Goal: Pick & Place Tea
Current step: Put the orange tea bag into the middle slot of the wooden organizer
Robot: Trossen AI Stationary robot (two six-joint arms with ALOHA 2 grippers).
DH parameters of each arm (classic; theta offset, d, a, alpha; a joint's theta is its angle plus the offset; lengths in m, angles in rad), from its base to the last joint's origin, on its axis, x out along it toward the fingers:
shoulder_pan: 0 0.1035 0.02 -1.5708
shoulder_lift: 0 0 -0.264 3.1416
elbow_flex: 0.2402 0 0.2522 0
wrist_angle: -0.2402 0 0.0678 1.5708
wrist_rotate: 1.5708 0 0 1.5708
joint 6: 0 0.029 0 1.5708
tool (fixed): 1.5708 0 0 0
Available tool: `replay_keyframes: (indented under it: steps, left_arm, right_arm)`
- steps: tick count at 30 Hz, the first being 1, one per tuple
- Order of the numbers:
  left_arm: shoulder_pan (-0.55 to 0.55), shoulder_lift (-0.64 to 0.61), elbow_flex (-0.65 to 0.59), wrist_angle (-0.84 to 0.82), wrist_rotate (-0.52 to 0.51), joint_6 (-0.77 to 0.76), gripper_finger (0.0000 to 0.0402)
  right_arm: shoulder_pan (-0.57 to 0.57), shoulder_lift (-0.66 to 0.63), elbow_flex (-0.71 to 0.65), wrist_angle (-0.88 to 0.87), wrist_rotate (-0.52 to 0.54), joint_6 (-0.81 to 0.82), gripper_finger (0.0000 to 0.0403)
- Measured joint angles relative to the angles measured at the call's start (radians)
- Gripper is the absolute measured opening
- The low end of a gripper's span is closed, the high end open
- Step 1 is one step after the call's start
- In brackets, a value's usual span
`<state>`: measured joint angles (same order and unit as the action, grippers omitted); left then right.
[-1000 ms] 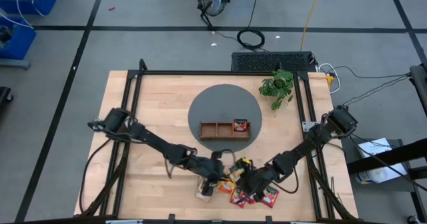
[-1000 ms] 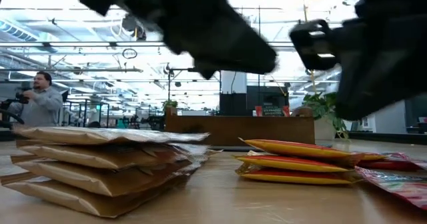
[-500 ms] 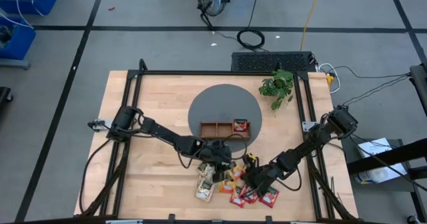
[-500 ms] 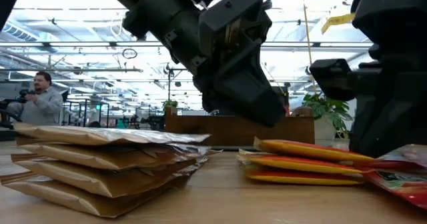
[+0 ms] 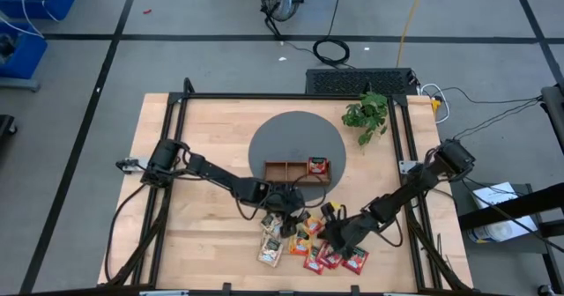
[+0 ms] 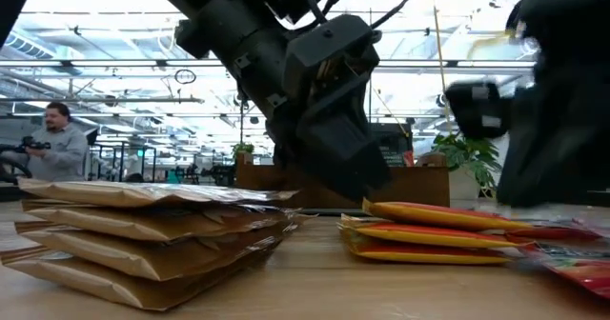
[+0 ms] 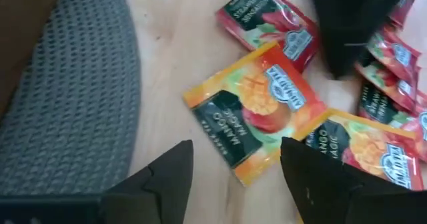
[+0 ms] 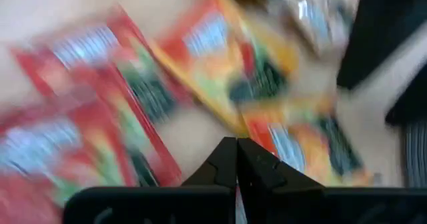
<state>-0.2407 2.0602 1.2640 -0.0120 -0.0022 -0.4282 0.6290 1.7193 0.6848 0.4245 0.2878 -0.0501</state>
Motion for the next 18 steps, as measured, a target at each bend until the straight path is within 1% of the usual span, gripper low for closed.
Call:
replay_keyframes:
  steps: [4,7,14,18]
  left_arm:
    - [0.000,0.000,0.000,-0.007,-0.010,0.000,0.0228]
    - [0.001,0.000,0.000,-0.027,-0.029,-0.002,0.0228]
    - [0.006,0.007,-0.002,-0.047,-0.033,-0.020,0.0228]
    - [0.009,0.015,-0.002,-0.041,-0.027,-0.022,0.0228]
  right_arm:
    - [0.013,-0.020,0.019,-0.002,0.003,-0.043,0.0000]
    - [0.002,-0.015,0.021,-0.007,0.038,-0.044,0.0000]
    - [-0.068,0.076,0.022,0.004,0.049,-0.018,0.0000]
    - [-0.090,0.115,0.026,0.021,0.033,0.012,0.0000]
